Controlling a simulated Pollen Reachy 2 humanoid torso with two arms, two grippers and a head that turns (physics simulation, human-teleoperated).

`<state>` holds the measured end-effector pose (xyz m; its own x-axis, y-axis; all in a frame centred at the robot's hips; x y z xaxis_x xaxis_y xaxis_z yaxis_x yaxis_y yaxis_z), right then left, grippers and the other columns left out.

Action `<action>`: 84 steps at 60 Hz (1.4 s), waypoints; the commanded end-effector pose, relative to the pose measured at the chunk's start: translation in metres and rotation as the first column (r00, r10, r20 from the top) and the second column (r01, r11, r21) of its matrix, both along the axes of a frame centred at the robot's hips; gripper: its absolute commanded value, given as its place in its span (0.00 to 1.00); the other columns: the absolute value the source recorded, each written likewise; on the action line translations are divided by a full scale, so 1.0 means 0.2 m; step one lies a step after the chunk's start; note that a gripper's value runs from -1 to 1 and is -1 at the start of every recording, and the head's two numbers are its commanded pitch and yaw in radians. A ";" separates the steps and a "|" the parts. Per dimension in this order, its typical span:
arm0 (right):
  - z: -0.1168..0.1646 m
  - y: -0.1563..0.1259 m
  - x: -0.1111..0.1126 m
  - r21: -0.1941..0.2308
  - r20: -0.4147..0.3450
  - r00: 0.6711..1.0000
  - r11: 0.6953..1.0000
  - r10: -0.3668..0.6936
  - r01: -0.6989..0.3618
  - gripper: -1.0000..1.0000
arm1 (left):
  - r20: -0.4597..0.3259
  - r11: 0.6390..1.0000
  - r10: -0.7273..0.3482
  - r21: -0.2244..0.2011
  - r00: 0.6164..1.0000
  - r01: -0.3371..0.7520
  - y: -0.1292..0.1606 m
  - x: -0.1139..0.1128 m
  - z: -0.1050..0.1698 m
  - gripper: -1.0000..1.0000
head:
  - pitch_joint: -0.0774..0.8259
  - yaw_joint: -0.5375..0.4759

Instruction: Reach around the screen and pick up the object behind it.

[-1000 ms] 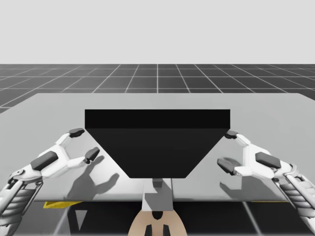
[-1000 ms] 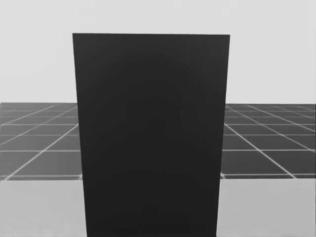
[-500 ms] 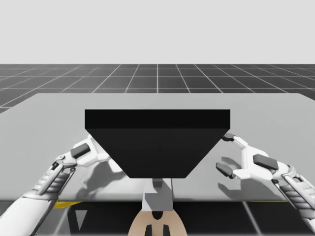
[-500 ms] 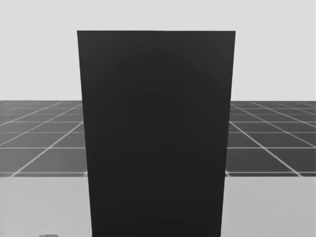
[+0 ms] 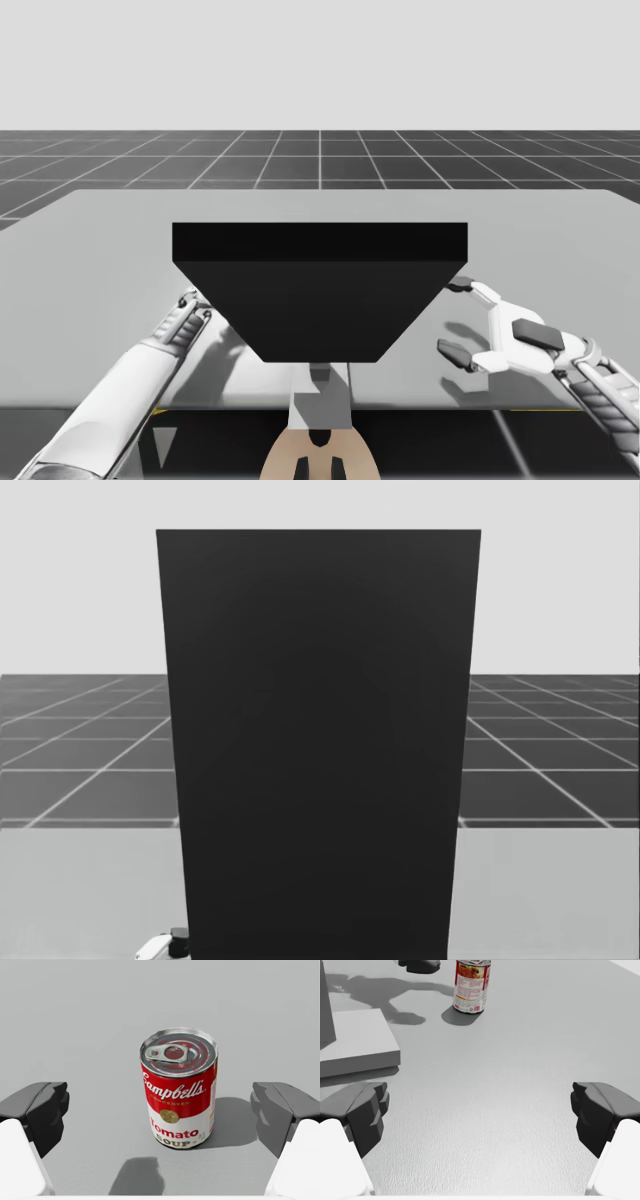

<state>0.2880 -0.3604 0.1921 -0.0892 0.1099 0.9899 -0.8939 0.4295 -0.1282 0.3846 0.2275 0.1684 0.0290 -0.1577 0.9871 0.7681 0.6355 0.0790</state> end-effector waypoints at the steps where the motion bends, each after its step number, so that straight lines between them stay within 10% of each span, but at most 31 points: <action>1: 0.00 0.00 -0.01 0.050 -0.006 0.997 0.995 0.081 -0.080 0.00 | -0.026 1.000 -0.008 0.006 1.000 0.008 -0.09 0.07 -0.04 0.00 | 0.17 0.53; 33: 0.00 0.02 -0.02 0.033 -0.009 0.995 0.995 0.098 -0.097 0.00 | -0.055 0.998 -0.048 0.026 0.997 0.049 -0.22 0.21 -0.13 0.00 | 0.19 0.52; 36: 0.00 0.02 -0.02 0.031 -0.009 0.995 0.995 0.096 -0.096 0.00 | -0.056 0.999 -0.045 0.022 0.997 0.046 -0.22 0.21 -0.14 0.46 | 0.18 0.52; 37: 0.00 0.02 -0.02 0.030 -0.009 0.995 0.995 0.096 -0.096 0.00 | -0.057 0.999 -0.045 0.023 0.997 0.046 -0.22 0.21 -0.14 0.86 | 0.18 0.52; 39: 0.00 0.02 -0.02 0.029 -0.009 0.995 0.995 0.096 -0.096 0.00 | -0.057 0.999 -0.044 0.024 0.997 0.045 -0.21 0.21 -0.14 0.97 | 0.18 0.52; 84: 0.00 0.02 -0.02 0.020 -0.011 0.997 0.996 0.082 -0.082 0.00 | 0.017 0.974 0.224 0.040 0.974 -0.225 0.51 0.03 0.05 1.00 | 0.17 0.52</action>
